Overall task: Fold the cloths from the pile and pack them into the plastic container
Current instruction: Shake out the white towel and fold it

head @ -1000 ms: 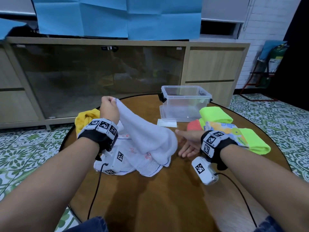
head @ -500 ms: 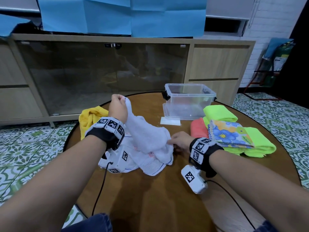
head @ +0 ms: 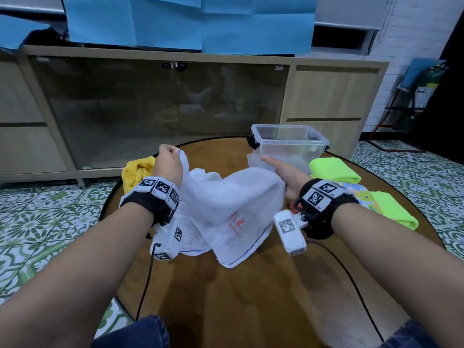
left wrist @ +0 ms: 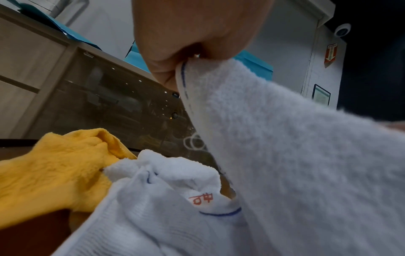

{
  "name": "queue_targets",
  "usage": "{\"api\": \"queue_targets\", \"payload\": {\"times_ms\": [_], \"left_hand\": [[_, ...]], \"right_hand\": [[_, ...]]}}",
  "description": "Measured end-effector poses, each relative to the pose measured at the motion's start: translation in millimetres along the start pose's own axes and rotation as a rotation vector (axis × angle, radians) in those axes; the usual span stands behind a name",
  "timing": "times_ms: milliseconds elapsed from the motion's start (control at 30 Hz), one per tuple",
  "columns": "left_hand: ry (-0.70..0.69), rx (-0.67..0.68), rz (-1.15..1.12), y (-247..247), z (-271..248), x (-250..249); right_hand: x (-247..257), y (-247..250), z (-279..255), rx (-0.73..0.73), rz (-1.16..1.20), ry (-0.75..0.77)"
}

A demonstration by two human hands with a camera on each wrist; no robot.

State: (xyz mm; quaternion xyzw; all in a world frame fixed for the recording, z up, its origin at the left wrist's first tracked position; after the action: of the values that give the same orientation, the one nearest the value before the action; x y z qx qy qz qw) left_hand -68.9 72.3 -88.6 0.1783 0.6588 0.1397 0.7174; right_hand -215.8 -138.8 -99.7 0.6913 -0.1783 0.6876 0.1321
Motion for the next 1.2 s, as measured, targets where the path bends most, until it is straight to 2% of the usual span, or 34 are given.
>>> {"api": "queue_targets", "payload": {"times_ms": [100,133,167,267,367,400,467,500,567,633,700,767,833,867,933,1000,1100,1200], "left_hand": [[-0.002,-0.007,-0.041,2.0,-1.8,-3.3],[-0.008,-0.009,-0.045,2.5,-3.8,-5.0],[-0.017,-0.011,-0.04,3.4,-6.4,-7.3],[-0.067,-0.032,-0.021,7.0,-14.1,-19.3],[-0.144,-0.056,-0.071,14.9,-21.0,-43.3],[-0.16,-0.068,-0.089,19.5,-23.5,-53.8],[-0.177,-0.095,-0.117,30.7,-28.2,-75.9],[-0.186,-0.107,-0.129,36.4,-30.3,-86.1],[-0.208,-0.12,-0.158,47.4,-34.5,-104.8],[-0.229,-0.127,-0.171,56.7,-38.5,-121.1],[-0.26,-0.148,-0.151,64.3,-42.5,-136.9],[-0.304,-0.199,-0.082,69.8,-46.7,-151.2],[-0.335,-0.235,-0.021,72.3,-52.5,-161.5],[-0.336,-0.224,-0.018,72.2,-55.7,-164.4],[-0.319,-0.164,-0.049,70.6,-61.7,-166.3],[-0.29,-0.125,-0.087,69.7,-67.2,-167.6],[-0.258,-0.118,-0.103,68.8,-75.0,-171.7],[-0.25,-0.11,-0.116,70.1,-80.6,-174.1]], "right_hand": [[9.3,13.6,-5.4,0.13,-0.108,-0.082],[14.5,19.4,-6.9,0.124,-0.15,-0.069],[23.7,23.9,-9.9,0.092,-0.191,-0.015],[55.8,41.3,-10.9,-0.134,-0.213,0.216],[88.5,50.8,-18.4,-0.214,0.0,0.34],[97.3,52.8,-23.5,-0.209,0.065,0.311],[110.1,46.1,-37.9,-0.103,0.047,0.159],[113.2,41.5,-45.7,-0.015,-0.021,0.07],[109.6,42.1,-54.7,0.155,-0.316,-0.06],[103.6,49.5,-61.2,0.24,-0.532,-0.189],[102.0,52.5,-72.1,0.298,-0.653,-0.291],[104.7,47.8,-90.3,0.292,-0.765,-0.314],[112.6,52.3,-94.1,0.18,-0.99,-0.216],[115.4,50.9,-97.8,0.198,-1.051,-0.228],[116.7,46.9,-102.8,0.312,-1.009,-0.272],[126.4,44.9,-107.5,0.264,-0.834,-0.149],[142.7,45.1,-115.5,0.083,-0.395,0.12],[156.5,63.0,-115.3,-0.224,-0.116,0.403]]}}
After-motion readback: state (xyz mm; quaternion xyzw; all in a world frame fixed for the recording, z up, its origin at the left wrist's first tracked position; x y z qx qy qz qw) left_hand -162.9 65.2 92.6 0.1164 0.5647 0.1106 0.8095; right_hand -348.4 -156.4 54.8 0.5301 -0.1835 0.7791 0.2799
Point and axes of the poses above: each hand's wrist, its own z-axis towards the middle knuckle, its own y-axis out of the back of the hand, x = y × z, the point moved 3 cm from there along z, towards the middle knuckle, and after that the axes turned 15 degrees about y, right-handed, at the moved point
